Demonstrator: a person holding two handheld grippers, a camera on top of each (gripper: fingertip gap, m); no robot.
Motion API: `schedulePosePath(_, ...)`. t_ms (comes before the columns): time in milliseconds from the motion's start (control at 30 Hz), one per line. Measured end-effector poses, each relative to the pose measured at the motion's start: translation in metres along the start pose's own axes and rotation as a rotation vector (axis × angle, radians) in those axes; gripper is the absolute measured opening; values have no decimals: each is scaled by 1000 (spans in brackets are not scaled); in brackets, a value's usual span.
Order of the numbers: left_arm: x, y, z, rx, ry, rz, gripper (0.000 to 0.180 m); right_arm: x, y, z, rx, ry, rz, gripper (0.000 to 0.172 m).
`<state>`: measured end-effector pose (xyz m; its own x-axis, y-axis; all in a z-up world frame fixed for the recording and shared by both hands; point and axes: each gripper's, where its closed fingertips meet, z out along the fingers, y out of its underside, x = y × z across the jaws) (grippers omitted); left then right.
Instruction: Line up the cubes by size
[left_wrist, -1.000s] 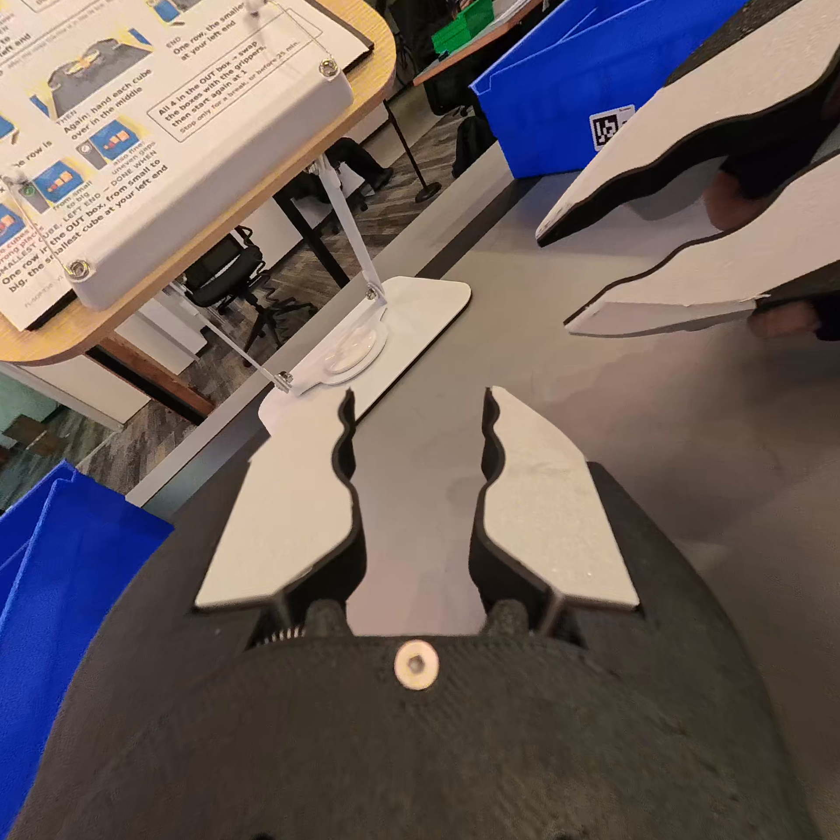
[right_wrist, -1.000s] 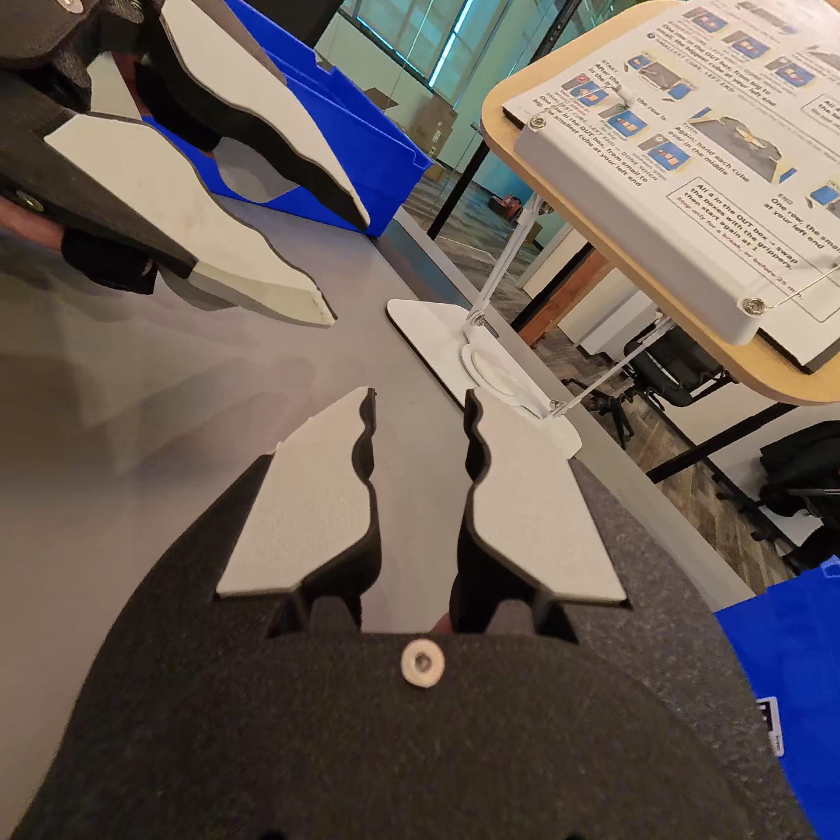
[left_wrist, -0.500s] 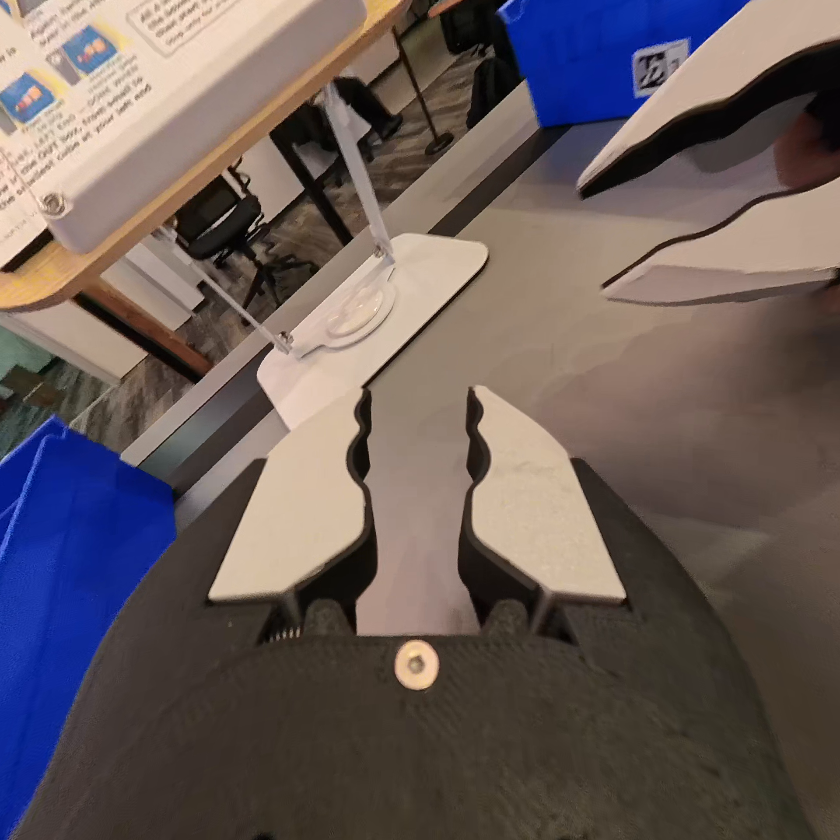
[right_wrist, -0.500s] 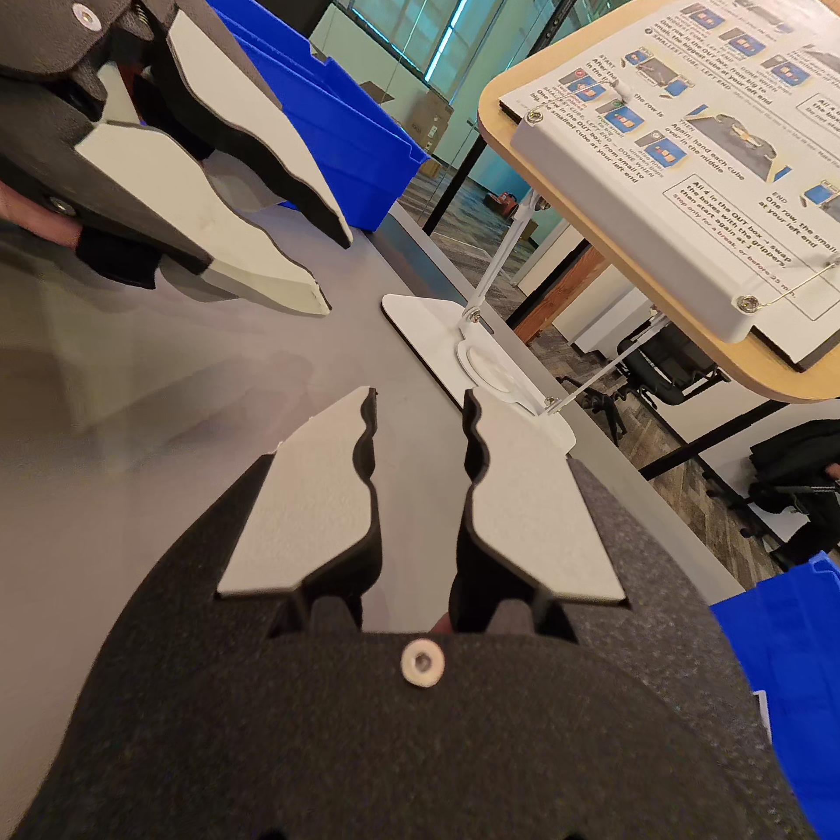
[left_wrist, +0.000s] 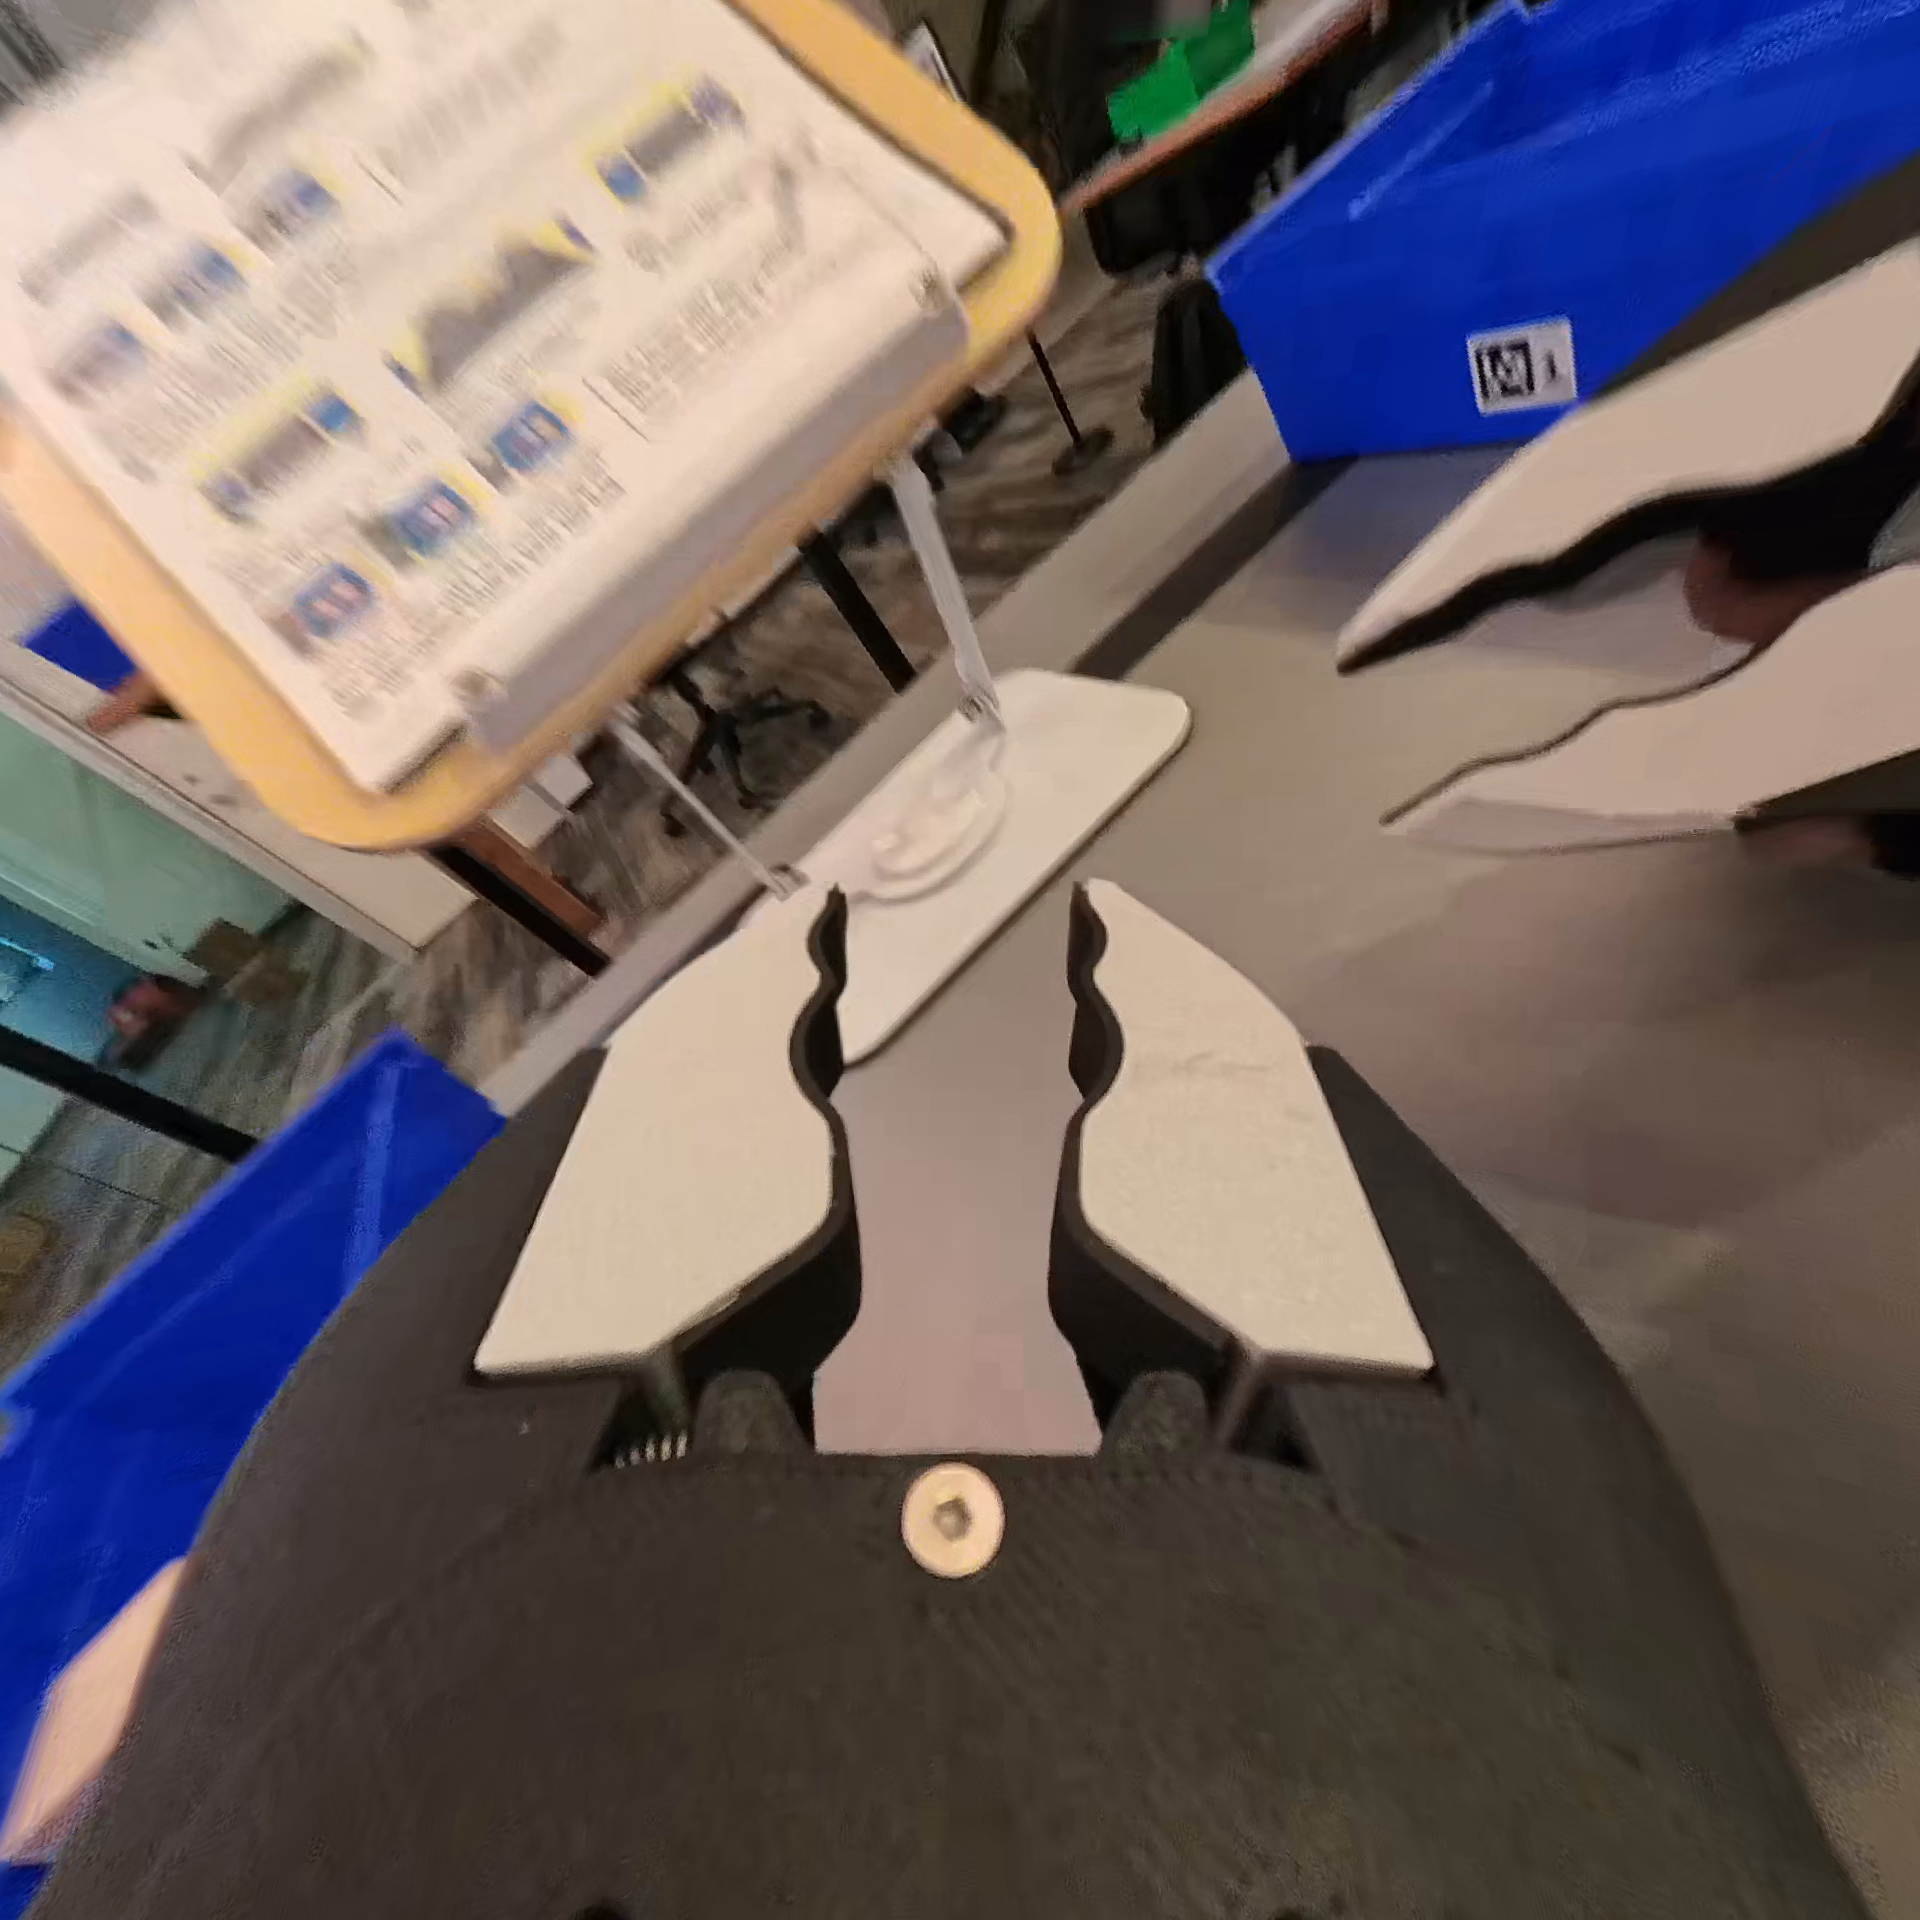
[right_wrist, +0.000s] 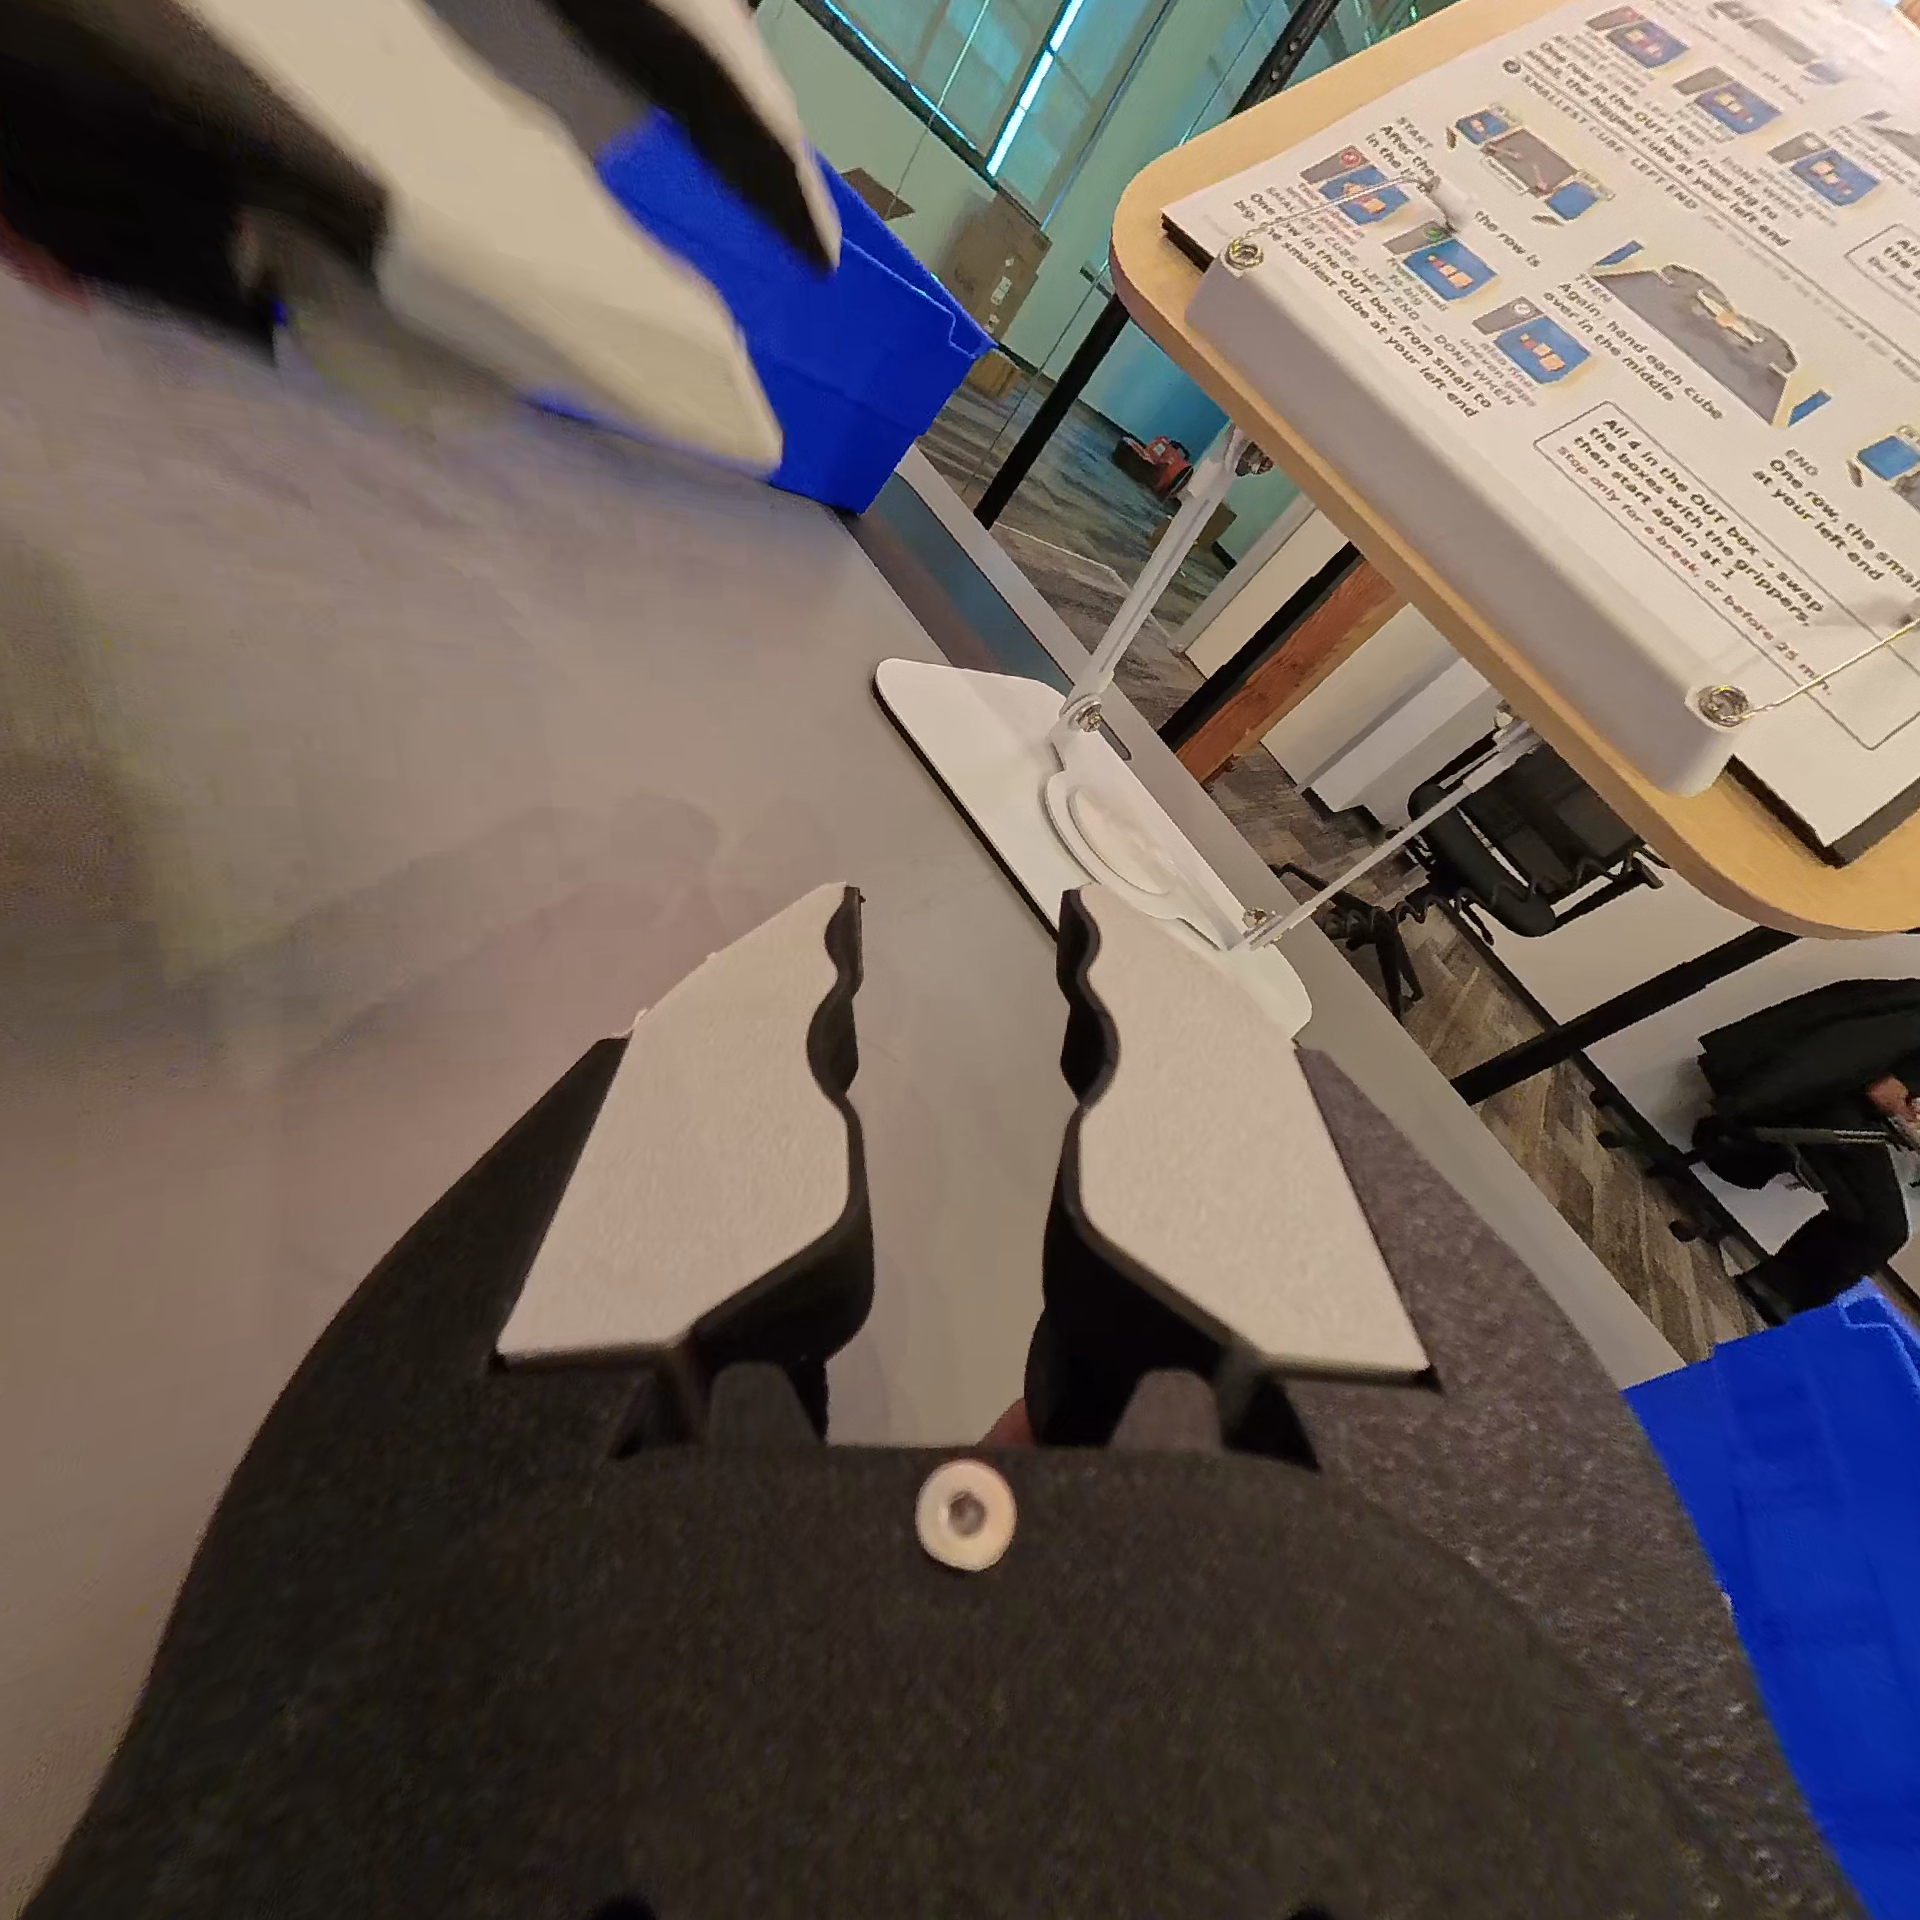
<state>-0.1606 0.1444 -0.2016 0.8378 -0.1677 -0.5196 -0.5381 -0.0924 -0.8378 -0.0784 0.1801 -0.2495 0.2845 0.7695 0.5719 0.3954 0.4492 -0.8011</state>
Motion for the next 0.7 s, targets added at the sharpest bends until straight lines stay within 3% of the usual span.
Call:
schedulePosePath(133,-68,-38,-44,82,-177,78,37,-2,1,1,-8,-11,-17,35)
schedulePosePath(267,-144,-41,-68,40,-226,185,33,-5,3,3,-18,-22,-34,35)
schedulePosePath(367,-170,-15,-60,-90,-53,280,33,-5,4,4,-25,-23,-36,35)
schedulePosePath(467,-183,33,-52,-275,121,364,39,-5,4,4,-25,-26,-39,35)
schedulePosePath(533,-194,63,-48,-377,170,348,40,-6,4,4,-26,-31,-40,35)
schedulePosePath(700,-191,110,-30,-473,312,315,42,-8,6,5,-36,-38,-55,35)
